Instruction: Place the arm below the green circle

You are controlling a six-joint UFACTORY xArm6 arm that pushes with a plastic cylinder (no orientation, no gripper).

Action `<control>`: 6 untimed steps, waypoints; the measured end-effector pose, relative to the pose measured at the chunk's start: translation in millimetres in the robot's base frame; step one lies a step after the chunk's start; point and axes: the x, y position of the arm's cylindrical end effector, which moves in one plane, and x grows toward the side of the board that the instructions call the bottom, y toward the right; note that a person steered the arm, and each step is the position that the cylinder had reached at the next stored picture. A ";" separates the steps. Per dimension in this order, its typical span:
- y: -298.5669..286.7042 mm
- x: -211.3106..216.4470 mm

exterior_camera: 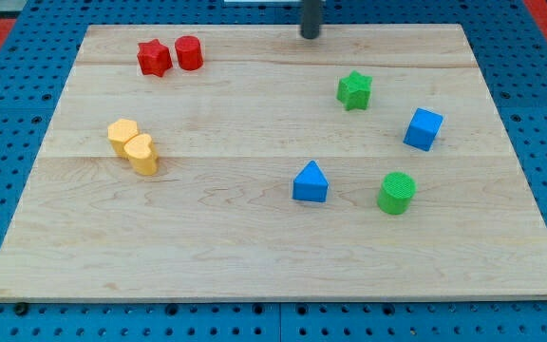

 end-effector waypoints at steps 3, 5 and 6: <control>74.7 109.2; 191.7 192.9; 207.5 262.1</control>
